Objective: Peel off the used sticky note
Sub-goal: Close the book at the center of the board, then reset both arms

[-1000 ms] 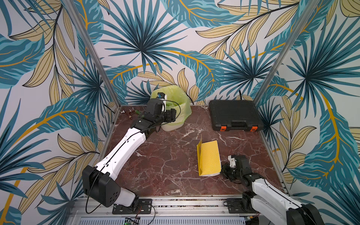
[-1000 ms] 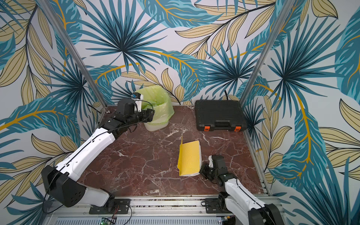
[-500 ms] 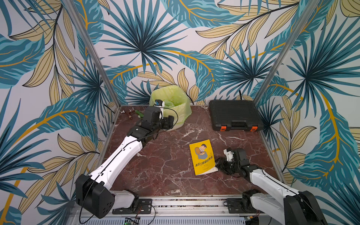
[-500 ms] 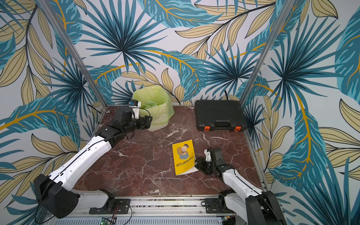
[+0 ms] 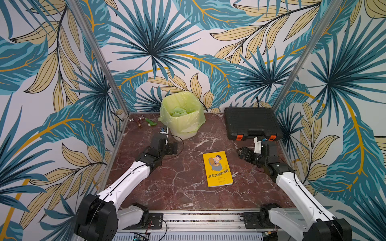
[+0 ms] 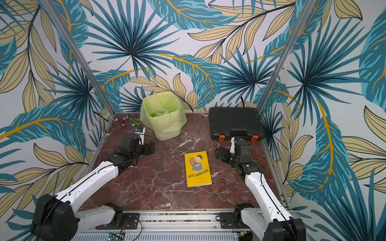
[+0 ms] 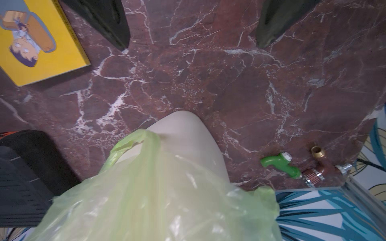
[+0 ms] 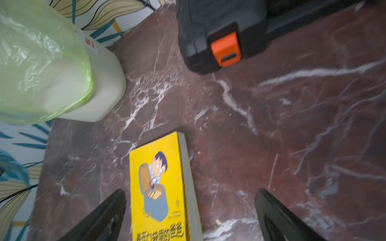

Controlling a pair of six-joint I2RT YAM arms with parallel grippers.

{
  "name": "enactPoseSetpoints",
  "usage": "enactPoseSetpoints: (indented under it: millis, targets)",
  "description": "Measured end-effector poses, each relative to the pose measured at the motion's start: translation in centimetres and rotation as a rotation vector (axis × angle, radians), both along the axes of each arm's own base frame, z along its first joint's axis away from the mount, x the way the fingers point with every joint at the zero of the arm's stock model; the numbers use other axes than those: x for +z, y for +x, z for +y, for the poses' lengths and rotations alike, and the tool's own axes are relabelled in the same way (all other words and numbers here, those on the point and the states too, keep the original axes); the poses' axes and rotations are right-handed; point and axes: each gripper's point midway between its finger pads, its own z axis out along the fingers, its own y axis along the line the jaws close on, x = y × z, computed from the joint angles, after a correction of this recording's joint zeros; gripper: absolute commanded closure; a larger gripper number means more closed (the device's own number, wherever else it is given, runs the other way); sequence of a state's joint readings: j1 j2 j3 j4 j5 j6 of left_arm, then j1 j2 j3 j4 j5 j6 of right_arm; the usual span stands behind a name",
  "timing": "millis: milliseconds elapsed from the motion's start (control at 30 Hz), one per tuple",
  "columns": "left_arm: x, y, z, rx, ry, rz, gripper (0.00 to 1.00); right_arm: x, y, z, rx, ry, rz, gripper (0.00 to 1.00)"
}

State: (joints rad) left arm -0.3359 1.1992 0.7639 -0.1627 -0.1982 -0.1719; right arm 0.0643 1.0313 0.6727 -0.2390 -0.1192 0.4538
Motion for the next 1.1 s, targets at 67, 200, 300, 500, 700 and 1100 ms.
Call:
enactPoseSetpoints:
  millis: [67,200,300,500,700,1100]
  targets:
    - [-0.6,0.3,1.5,0.034,0.032,-0.031,0.0,0.4,1.2,-1.7,-0.044,-0.087,-0.056,0.01]
    - [-2.4,0.3,5.1,0.104,0.08,-0.106,0.0,-0.5,3.2,-4.6,-0.108,-0.234,-0.134,0.01]
    - [-3.9,0.1,6.8,0.127,0.12,-0.127,0.0,-2.7,4.5,-6.3,-0.135,-0.317,-0.126,0.01]
    - [-4.5,0.5,7.2,0.105,0.17,-0.241,0.0,-5.0,6.0,-7.6,-0.14,-0.423,-0.166,0.0]
    - [-7.4,2.0,6.9,0.075,0.202,-0.24,0.0,-5.4,7.4,-6.6,-0.081,-0.437,-0.254,0.01]
    - [-6.9,2.9,7.5,0.098,0.189,-0.291,0.0,-5.4,7.7,-5.4,-0.018,-0.451,-0.35,0.01]
